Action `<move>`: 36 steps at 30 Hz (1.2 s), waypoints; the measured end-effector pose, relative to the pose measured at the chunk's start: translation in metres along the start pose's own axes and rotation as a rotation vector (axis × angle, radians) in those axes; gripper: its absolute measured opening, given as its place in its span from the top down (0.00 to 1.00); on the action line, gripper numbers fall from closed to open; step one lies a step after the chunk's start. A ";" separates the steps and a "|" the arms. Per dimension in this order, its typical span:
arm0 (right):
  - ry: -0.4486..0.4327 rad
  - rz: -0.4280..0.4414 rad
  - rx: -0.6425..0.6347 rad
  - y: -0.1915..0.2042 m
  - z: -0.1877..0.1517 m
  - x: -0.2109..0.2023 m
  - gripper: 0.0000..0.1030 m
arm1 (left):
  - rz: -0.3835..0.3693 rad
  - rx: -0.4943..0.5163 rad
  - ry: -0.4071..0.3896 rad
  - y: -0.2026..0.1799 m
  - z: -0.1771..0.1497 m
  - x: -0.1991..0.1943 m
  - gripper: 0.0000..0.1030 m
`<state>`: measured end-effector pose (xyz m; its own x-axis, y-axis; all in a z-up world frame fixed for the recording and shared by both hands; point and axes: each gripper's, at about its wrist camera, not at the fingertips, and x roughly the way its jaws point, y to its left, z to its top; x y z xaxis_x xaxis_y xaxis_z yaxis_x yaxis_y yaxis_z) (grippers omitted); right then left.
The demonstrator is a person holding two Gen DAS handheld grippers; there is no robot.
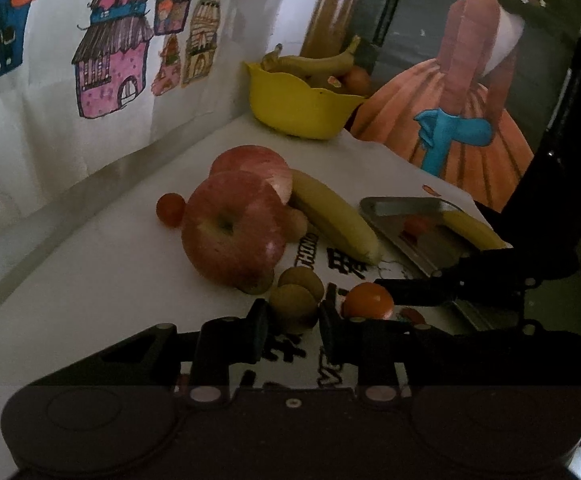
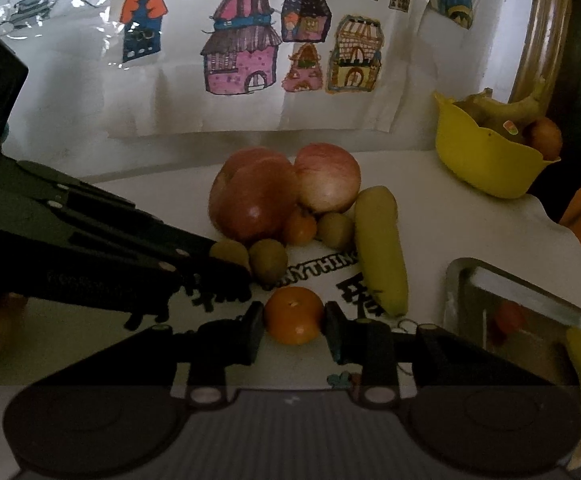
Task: Organize fruits
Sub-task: 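Grasp the mandarin orange with the right gripper while the left gripper grasps a brown kiwi, then carry the orange and kiwi into the metal tray and open both grippers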
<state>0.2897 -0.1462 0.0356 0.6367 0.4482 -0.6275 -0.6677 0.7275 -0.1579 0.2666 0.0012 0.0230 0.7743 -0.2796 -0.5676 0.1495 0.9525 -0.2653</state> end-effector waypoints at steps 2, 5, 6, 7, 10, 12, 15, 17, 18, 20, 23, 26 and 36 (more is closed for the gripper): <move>-0.004 -0.003 0.000 0.002 -0.003 -0.007 0.65 | -0.005 0.010 -0.001 -0.003 -0.002 -0.005 0.72; -0.007 -0.012 -0.003 0.004 -0.008 -0.017 0.65 | -0.011 0.025 -0.001 -0.008 -0.005 -0.011 0.72; -0.007 -0.015 -0.002 0.005 -0.009 -0.021 0.65 | -0.011 0.030 -0.001 -0.010 -0.005 -0.012 0.72; -0.007 -0.019 -0.001 0.005 -0.011 -0.024 0.65 | -0.012 0.035 -0.001 -0.012 -0.006 -0.014 0.72; -0.010 -0.030 0.004 0.007 -0.015 -0.035 0.65 | -0.019 0.048 -0.004 -0.018 -0.009 -0.019 0.72; -0.014 -0.037 0.009 0.007 -0.019 -0.042 0.65 | -0.024 0.053 -0.011 -0.022 -0.010 -0.023 0.72; -0.018 -0.046 0.019 0.007 -0.024 -0.051 0.65 | -0.037 0.060 -0.021 -0.031 -0.010 -0.029 0.72; -0.021 -0.052 0.029 0.006 -0.028 -0.057 0.65 | -0.046 0.071 -0.027 -0.037 -0.010 -0.032 0.72; -0.023 -0.055 0.035 0.005 -0.031 -0.060 0.65 | -0.048 0.077 -0.029 -0.040 -0.010 -0.033 0.72; -0.026 -0.063 0.046 0.003 -0.035 -0.065 0.65 | -0.054 0.084 -0.031 -0.047 -0.010 -0.035 0.72; -0.035 -0.075 0.062 -0.001 -0.041 -0.074 0.65 | -0.065 0.093 -0.037 -0.056 -0.008 -0.036 0.72; -0.054 -0.091 0.080 -0.006 -0.046 -0.085 0.65 | -0.082 0.098 -0.049 -0.067 -0.005 -0.038 0.72; -0.111 -0.203 0.175 -0.045 -0.066 -0.117 0.64 | -0.166 0.075 -0.102 -0.108 0.016 -0.025 0.72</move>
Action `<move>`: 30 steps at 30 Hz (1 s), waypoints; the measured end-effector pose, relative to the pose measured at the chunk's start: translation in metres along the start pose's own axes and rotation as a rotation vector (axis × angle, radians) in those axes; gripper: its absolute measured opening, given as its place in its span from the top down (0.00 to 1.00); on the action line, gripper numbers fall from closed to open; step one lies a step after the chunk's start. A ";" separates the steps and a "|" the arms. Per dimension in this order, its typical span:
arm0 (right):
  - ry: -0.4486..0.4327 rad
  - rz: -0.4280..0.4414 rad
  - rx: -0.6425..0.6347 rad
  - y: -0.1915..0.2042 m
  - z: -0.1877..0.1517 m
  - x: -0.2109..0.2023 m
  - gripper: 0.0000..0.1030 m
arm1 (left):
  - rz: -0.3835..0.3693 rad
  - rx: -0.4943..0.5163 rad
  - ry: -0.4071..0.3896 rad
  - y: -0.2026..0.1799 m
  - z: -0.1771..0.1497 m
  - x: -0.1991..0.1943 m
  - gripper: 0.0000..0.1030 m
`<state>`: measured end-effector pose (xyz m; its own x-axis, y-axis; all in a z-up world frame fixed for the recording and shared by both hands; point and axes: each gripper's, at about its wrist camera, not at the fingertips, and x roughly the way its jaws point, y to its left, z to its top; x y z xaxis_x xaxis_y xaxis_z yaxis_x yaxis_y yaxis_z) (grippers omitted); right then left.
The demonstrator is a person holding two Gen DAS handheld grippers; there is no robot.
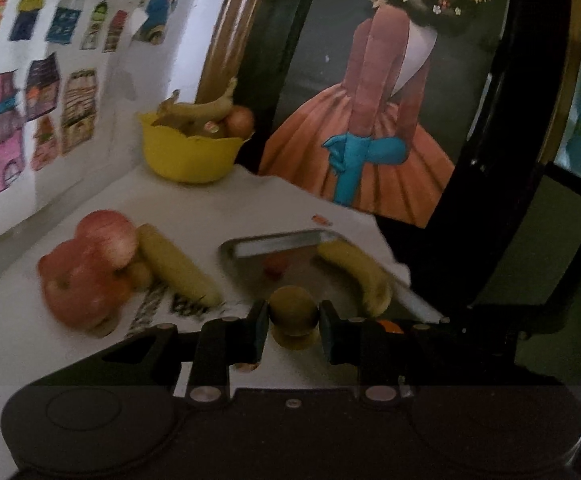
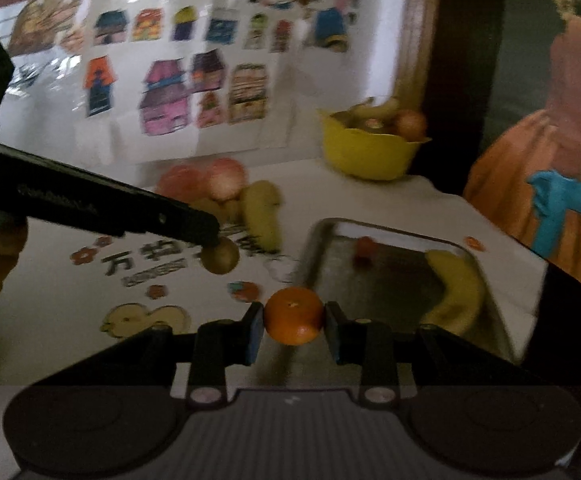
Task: Organize fruits
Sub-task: 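Carry the orange and kiwi into the metal tray and open both grippers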
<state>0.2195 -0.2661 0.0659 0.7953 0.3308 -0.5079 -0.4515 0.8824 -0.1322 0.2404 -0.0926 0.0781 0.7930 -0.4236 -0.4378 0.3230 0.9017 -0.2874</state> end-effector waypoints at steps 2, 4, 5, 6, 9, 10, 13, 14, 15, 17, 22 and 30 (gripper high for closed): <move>-0.009 -0.029 0.019 -0.010 -0.002 -0.002 0.64 | -0.015 -0.012 -0.009 -0.005 0.005 0.009 0.72; -0.018 -0.051 0.031 -0.019 -0.003 -0.001 0.64 | -0.030 -0.025 -0.013 -0.010 0.009 0.020 0.72; -0.021 -0.061 0.037 -0.023 -0.003 -0.001 0.64 | -0.034 -0.032 -0.016 -0.012 0.012 0.027 0.72; -0.023 -0.068 0.040 -0.027 -0.004 0.000 0.64 | -0.039 -0.036 -0.018 -0.014 0.014 0.033 0.72; -0.031 -0.096 0.044 -0.036 -0.004 0.004 0.64 | -0.044 -0.038 -0.020 -0.018 0.019 0.052 0.72; -0.033 -0.102 0.046 -0.039 -0.004 0.005 0.64 | -0.043 -0.039 -0.019 -0.019 0.020 0.059 0.72; -0.033 -0.113 0.064 -0.047 -0.005 0.011 0.64 | -0.039 -0.049 -0.012 -0.019 0.023 0.076 0.72; -0.030 -0.116 0.068 -0.049 -0.005 0.014 0.64 | -0.039 -0.055 -0.009 -0.017 0.023 0.081 0.72; -0.029 -0.119 0.071 -0.052 -0.004 0.017 0.64 | -0.039 -0.062 -0.006 -0.016 0.023 0.085 0.72; -0.024 -0.120 0.077 -0.054 -0.003 0.023 0.64 | -0.035 -0.080 0.003 -0.012 0.022 0.093 0.72; -0.012 -0.115 0.074 -0.058 0.000 0.036 0.64 | -0.024 -0.088 0.032 -0.004 0.018 0.109 0.72; 0.019 -0.119 0.067 -0.059 0.005 0.052 0.64 | -0.020 -0.092 0.058 0.004 0.016 0.119 0.72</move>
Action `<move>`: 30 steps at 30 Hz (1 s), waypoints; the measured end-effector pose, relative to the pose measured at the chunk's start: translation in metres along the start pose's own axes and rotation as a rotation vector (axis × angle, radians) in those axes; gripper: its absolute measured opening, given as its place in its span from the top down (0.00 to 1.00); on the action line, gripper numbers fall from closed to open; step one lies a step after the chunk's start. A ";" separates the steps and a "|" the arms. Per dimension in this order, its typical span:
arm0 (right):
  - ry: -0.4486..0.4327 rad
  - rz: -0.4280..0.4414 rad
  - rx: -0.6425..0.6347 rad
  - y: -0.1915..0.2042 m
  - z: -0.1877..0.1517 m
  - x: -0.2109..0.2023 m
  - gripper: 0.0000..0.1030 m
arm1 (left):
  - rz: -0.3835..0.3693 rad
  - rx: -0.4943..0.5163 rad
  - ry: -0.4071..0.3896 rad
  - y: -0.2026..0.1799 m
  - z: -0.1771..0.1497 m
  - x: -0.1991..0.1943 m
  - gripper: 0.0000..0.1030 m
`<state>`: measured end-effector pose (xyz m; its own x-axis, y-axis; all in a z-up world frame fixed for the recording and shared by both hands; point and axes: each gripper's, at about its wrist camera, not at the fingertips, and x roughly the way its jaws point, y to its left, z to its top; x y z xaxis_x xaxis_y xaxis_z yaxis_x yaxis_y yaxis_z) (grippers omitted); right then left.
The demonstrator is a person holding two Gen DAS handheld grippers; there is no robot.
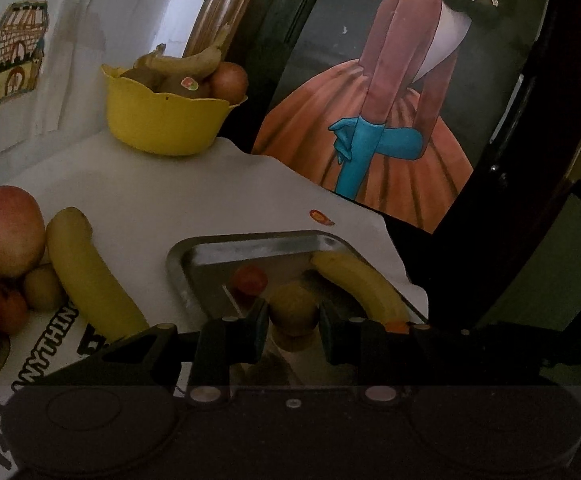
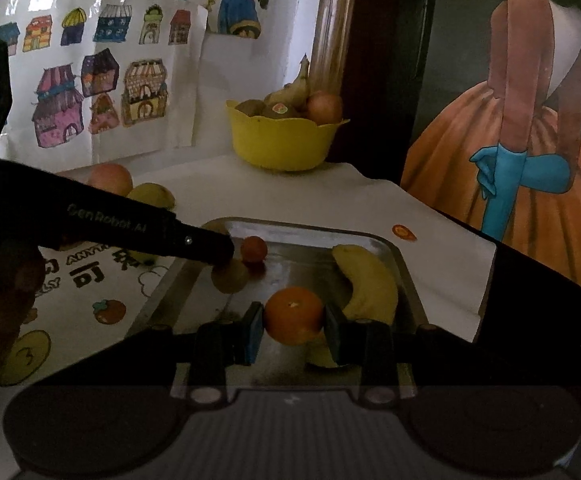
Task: Organize fruits
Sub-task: 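Carry the orange and kiwi into the metal tray and open both grippers, then lift both grippers up and away from the metal tray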
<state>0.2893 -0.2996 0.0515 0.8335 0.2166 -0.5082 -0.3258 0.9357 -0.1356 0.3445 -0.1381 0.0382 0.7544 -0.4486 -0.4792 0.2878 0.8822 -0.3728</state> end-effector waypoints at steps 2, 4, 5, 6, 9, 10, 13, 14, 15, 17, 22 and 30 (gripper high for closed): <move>0.008 -0.002 -0.003 0.001 0.001 0.002 0.64 | -0.004 -0.006 0.007 0.001 0.000 0.001 0.72; 0.015 -0.005 -0.006 0.003 0.002 0.005 0.64 | -0.009 -0.007 0.013 0.001 0.000 0.002 0.72; 0.020 -0.005 -0.007 0.004 0.002 0.006 0.64 | -0.010 -0.006 0.014 0.001 0.000 0.002 0.72; 0.023 -0.006 -0.008 0.005 0.003 0.007 0.64 | -0.010 -0.005 0.015 0.002 -0.001 0.002 0.72; 0.040 -0.012 -0.014 0.008 0.004 0.011 0.64 | -0.009 -0.014 0.027 0.004 0.000 0.004 0.72; 0.044 -0.014 -0.014 0.009 0.004 0.012 0.64 | -0.008 -0.017 0.031 0.006 0.000 0.005 0.72; 0.055 -0.020 -0.015 0.011 0.004 0.014 0.64 | -0.017 -0.034 0.040 0.010 -0.001 0.006 0.72; 0.058 -0.022 -0.016 0.012 0.005 0.015 0.64 | -0.020 -0.039 0.043 0.010 -0.001 0.006 0.72; 0.059 -0.023 -0.017 0.013 0.005 0.015 0.64 | -0.023 -0.044 0.045 0.011 -0.001 0.006 0.72; 0.061 -0.027 -0.021 0.013 0.006 0.015 0.64 | -0.030 -0.053 0.050 0.012 0.000 0.006 0.72; 0.062 -0.039 -0.030 0.017 0.009 0.016 0.62 | -0.033 -0.074 0.053 0.016 0.001 0.006 0.72; 0.039 -0.062 -0.005 0.014 0.009 0.004 0.44 | -0.029 -0.133 -0.006 0.024 0.000 -0.005 0.39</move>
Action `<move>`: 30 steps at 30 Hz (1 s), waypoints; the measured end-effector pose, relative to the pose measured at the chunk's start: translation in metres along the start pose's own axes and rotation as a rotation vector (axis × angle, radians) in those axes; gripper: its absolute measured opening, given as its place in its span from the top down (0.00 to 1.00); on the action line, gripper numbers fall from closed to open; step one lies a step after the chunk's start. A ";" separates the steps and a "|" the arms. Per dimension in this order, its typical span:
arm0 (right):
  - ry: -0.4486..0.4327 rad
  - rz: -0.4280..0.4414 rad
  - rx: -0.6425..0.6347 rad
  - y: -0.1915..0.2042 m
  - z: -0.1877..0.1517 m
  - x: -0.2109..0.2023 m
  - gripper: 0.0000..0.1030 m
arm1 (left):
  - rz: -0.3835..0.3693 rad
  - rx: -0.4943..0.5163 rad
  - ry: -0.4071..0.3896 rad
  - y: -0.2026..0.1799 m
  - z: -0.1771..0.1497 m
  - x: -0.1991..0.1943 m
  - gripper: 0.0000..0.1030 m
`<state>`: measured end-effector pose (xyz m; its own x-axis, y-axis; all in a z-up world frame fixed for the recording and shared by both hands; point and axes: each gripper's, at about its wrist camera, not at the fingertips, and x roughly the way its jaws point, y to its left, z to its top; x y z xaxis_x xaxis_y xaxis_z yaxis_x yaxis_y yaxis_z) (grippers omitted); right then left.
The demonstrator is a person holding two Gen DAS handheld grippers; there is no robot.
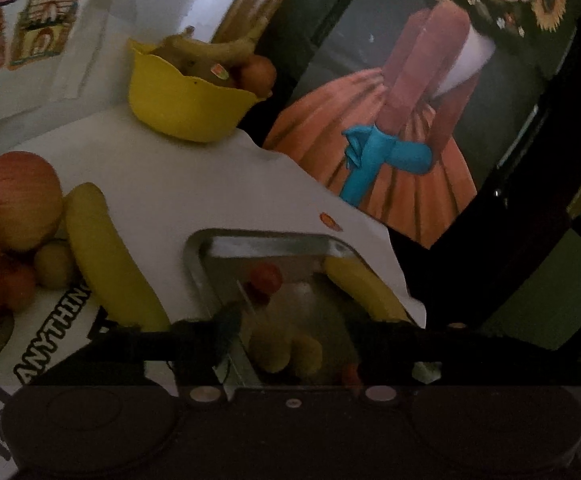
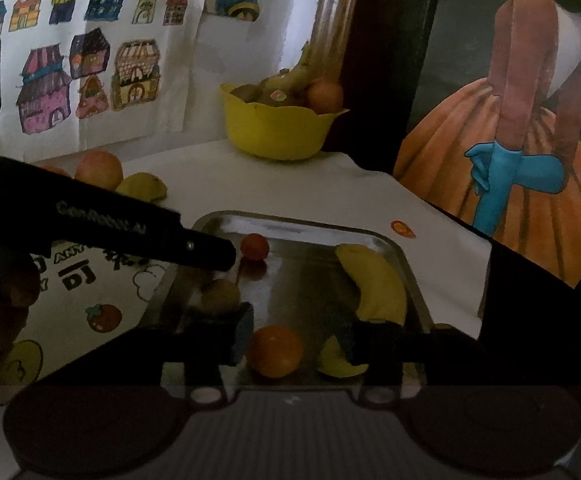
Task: Organize fruits
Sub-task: 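Lift both grippers up and away from the metal tray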
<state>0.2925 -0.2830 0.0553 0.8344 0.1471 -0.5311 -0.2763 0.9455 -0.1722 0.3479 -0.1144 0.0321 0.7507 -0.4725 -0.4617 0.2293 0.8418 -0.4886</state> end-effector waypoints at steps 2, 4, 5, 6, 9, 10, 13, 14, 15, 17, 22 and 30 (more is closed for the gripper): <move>-0.017 -0.009 0.016 -0.003 -0.001 -0.006 0.37 | -0.005 -0.010 -0.025 0.001 0.002 -0.004 0.33; -0.043 -0.027 0.041 -0.006 -0.003 -0.013 0.24 | -0.006 -0.013 -0.062 0.000 0.003 -0.010 0.23; -0.059 -0.038 0.053 -0.007 -0.003 -0.017 0.20 | -0.007 -0.010 -0.081 -0.001 0.003 -0.012 0.21; -0.081 -0.054 0.064 -0.008 -0.004 -0.022 0.14 | -0.008 -0.006 -0.096 -0.003 0.004 -0.015 0.17; -0.141 -0.092 0.075 -0.008 -0.006 -0.034 0.05 | -0.010 0.008 -0.147 -0.005 0.004 -0.022 0.06; -0.160 -0.103 0.078 -0.008 -0.006 -0.039 0.02 | -0.004 0.011 -0.167 -0.006 0.004 -0.025 0.03; -0.219 -0.141 0.088 -0.004 -0.007 -0.053 0.00 | 0.005 0.027 -0.218 -0.008 0.004 -0.033 0.01; -0.235 -0.151 0.091 -0.003 -0.008 -0.058 0.00 | 0.004 0.034 -0.232 -0.009 0.003 -0.036 0.01; -0.251 -0.158 0.095 -0.001 -0.008 -0.063 0.00 | 0.004 0.040 -0.245 -0.009 0.003 -0.039 0.01; -0.279 -0.170 0.107 0.002 -0.010 -0.072 0.00 | 0.007 0.050 -0.262 -0.011 0.001 -0.047 0.01; -0.321 -0.182 0.112 0.014 -0.018 -0.098 0.00 | 0.008 0.048 -0.332 -0.014 -0.011 -0.082 0.01; -0.356 -0.175 0.113 0.044 -0.032 -0.142 0.00 | 0.093 0.098 -0.360 -0.002 -0.043 -0.148 0.01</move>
<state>0.1466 -0.2716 0.0970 0.9825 0.0535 -0.1786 -0.0777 0.9883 -0.1315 0.2097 -0.0575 0.0692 0.9367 -0.2857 -0.2024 0.1952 0.9060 -0.3755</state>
